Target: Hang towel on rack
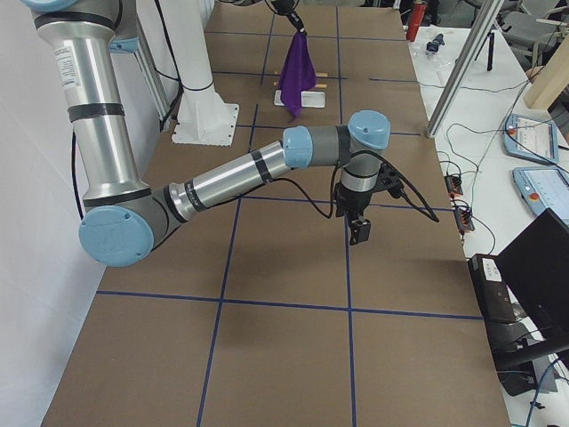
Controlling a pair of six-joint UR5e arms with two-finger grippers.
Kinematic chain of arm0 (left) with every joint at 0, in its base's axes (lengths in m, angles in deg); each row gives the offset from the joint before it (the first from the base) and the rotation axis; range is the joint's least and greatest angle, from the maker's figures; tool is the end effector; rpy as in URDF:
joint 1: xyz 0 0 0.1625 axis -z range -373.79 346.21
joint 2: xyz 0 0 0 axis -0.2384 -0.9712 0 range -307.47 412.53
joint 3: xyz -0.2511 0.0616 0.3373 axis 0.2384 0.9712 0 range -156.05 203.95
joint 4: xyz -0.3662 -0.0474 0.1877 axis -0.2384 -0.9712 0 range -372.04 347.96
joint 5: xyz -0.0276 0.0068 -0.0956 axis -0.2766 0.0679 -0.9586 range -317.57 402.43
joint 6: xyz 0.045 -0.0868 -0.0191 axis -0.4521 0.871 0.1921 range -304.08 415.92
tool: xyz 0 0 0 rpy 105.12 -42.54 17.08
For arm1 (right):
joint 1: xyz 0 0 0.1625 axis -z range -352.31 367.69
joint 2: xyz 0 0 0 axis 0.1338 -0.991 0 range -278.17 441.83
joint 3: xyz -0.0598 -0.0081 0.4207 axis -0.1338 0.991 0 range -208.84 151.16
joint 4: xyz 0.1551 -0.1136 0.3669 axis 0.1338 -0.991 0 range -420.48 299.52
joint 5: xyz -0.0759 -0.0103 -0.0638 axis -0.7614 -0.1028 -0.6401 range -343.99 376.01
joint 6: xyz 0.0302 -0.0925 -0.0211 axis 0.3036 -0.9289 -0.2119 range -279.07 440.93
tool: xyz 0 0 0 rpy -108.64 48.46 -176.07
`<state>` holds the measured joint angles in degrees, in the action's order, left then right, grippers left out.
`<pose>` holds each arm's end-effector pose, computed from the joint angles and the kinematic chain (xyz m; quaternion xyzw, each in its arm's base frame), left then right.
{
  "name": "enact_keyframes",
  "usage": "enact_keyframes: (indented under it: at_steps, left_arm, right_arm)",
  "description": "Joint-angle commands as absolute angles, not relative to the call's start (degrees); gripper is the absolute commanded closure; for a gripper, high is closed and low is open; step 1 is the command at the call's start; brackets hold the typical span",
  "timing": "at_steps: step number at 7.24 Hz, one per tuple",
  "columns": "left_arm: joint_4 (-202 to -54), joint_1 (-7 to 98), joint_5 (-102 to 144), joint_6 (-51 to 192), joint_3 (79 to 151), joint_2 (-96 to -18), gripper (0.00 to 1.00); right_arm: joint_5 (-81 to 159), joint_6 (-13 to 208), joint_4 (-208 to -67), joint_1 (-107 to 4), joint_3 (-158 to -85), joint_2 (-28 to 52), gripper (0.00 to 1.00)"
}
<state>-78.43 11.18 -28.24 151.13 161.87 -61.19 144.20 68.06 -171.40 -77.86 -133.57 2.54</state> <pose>0.3204 -0.3327 0.1680 0.2200 0.3689 -0.3005 0.8516 0.0298 -0.5426 0.4819 0.0610 -0.3232 -0.1549 0.9316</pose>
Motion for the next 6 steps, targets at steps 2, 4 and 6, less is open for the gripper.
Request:
enact_keyframes:
  at_steps: [2, 4, 6]
  left_arm:
    - [-80.9, 13.9, -24.2, 149.2, 153.4, -55.8, 1.0]
    - [-91.6, 13.9, -23.3, 149.1, 148.6, -48.5, 1.0]
    - [-95.8, 13.8, -23.5, 149.1, 146.2, -47.0, 0.01]
  right_arm:
    - [144.8, 68.0, -171.6, -78.4, -133.2, 2.4, 0.0]
    - [145.9, 68.0, -171.6, -78.7, -133.3, 1.9, 0.0]
    - [146.6, 68.2, -171.3, -78.9, -133.6, 0.7, 0.0]
